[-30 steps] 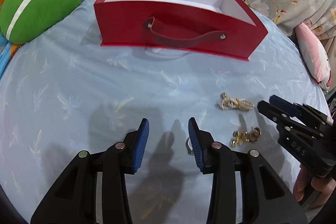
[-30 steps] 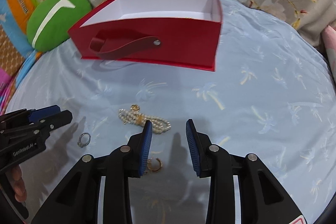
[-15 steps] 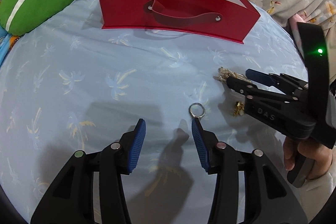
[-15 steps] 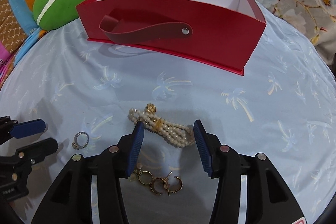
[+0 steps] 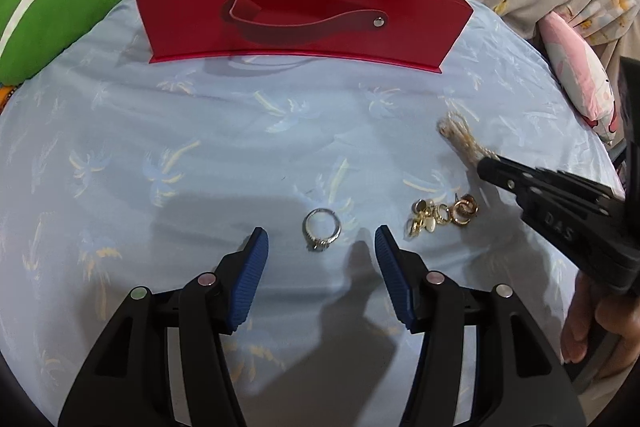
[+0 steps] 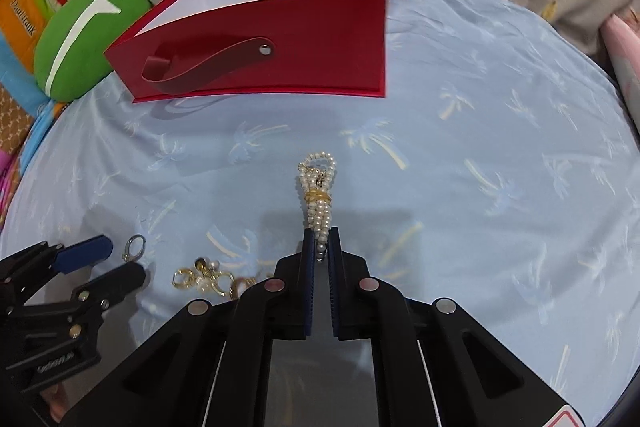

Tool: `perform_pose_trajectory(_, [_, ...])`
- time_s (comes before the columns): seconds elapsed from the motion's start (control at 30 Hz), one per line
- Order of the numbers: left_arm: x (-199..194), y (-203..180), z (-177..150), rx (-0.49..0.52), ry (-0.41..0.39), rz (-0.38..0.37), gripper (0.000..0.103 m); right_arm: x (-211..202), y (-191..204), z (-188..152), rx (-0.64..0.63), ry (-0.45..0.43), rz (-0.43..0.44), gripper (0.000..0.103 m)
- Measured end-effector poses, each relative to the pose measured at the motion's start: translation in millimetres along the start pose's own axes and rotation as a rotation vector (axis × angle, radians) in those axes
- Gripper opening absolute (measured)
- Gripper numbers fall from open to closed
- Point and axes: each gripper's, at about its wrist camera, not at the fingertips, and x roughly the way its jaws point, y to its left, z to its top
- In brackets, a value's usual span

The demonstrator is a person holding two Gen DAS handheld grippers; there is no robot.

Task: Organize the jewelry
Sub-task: 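Grasp the pearl necklace with the right tool while the left tool grasps the silver stone ring, then carry the pearl necklace and ring into the red box and open both tools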

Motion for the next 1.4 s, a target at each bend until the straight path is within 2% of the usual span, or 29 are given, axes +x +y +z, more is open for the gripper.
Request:
perform_pose_trajectory(0.07, [2.3, -2.6, 1.6, 0.004, -0.009, 0.008, 0.052, -2.8, -2.1, -3.3, 0.007, 0.000, 0.000, 0.006])
perform_pose_trajectory(0.1, [3.3, -3.5, 2.2, 0.009, -0.014, 0.011, 0.049, -3.7, -3.1, -4.7, 0.010, 0.000, 0.002, 0.006])
perform_pose_trajectory(0.17, [4.2, -5.1, 2.6, 0.019, -0.021, 0.013, 0.036, -4.9, -3.7, -6.9, 0.015, 0.002, 0.005, 0.006])
perform_pose_trajectory(0.23, [4.6, -4.5, 3.4, 0.022, -0.017, 0.008, 0.019, -5.7, -2.9, -8.4, 0.017, 0.002, 0.008, 0.006])
perform_pose_trajectory(0.5, [-3.6, -2.6, -2.8, 0.016, -0.010, -0.040, 0.018, -15.1, 0.1, -8.1, 0.022, -0.019, 0.019, 0.006])
perform_pose_trajectory(0.8, [-37.7, 2.6, 14.6, 0.002, -0.082, -0.045, 0.018, -50.4, 13.9, 8.3, -0.001, -0.106, 0.050, 0.006])
perform_pose_trajectory(0.97, [-53.3, 3.7, 36.0, 0.012, -0.128, -0.018, 0.018, -67.3, 22.6, 26.6, -0.019, -0.162, 0.069, 0.006])
perform_pose_trajectory(1.0, [-55.3, 4.5, 41.3, 0.014, -0.137, -0.011, 0.003, -70.2, 24.2, 31.9, -0.023, -0.175, 0.073, 0.006])
perform_pose_trajectory(1.03, [-56.0, 5.4, 47.9, 0.016, -0.138, -0.005, 0.001, -72.2, 25.0, 37.0, -0.028, -0.185, 0.077, 0.006])
perform_pose_trajectory(1.4, [-69.3, 18.9, 116.8, 0.025, -0.270, 0.054, 0.001, -80.0, 39.3, 112.8, -0.077, -0.308, 0.075, 0.006])
